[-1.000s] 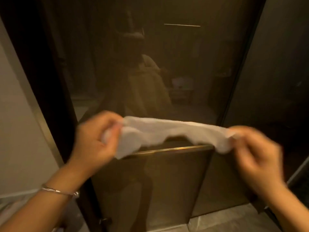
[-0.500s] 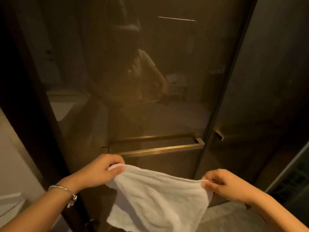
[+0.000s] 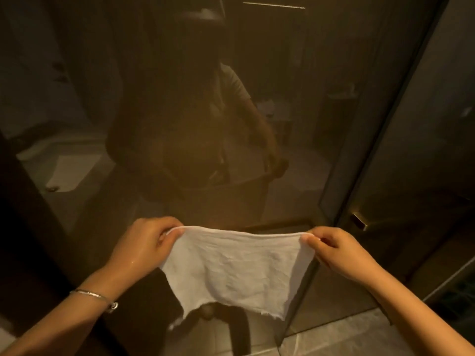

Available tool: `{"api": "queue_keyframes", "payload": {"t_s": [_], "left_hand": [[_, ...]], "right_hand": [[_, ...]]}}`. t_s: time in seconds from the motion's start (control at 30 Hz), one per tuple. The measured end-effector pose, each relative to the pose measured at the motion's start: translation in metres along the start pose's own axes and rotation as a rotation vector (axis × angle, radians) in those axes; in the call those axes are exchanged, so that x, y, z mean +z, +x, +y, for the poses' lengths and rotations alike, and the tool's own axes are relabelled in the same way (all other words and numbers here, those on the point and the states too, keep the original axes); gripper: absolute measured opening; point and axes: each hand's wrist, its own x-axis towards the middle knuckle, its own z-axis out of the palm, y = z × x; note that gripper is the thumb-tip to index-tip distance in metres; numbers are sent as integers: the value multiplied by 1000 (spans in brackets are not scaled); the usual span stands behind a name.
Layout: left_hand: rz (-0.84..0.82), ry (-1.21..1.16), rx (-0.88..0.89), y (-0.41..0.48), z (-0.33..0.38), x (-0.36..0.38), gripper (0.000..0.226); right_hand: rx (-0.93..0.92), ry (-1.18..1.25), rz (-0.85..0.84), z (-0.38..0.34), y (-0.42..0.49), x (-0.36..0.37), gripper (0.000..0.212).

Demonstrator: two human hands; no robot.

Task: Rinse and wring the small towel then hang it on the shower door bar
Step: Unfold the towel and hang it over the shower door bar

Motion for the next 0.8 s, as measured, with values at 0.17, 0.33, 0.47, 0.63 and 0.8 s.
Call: {"api": "queue_keyframes", "payload": {"t_s": [0.17, 0.33, 0.47, 0.63, 0.8], "left_hand": [[209, -90, -104, 24, -9, 29, 7], [-6, 77, -229, 8, -19, 79, 17], [-24, 130, -406, 0, -19, 99, 25], [-224, -77, -444, -13, -38, 104, 11], [-453, -11, -328, -14, -38, 94, 38]], "right_hand": [[134, 517, 133, -2, 54, 3, 22], [333, 622, 85, 35, 82, 23, 16], [250, 258, -159, 65, 85, 40, 8], [131, -79, -395, 67, 92, 34, 33], [27, -409, -466, 65, 97, 36, 48]]}}
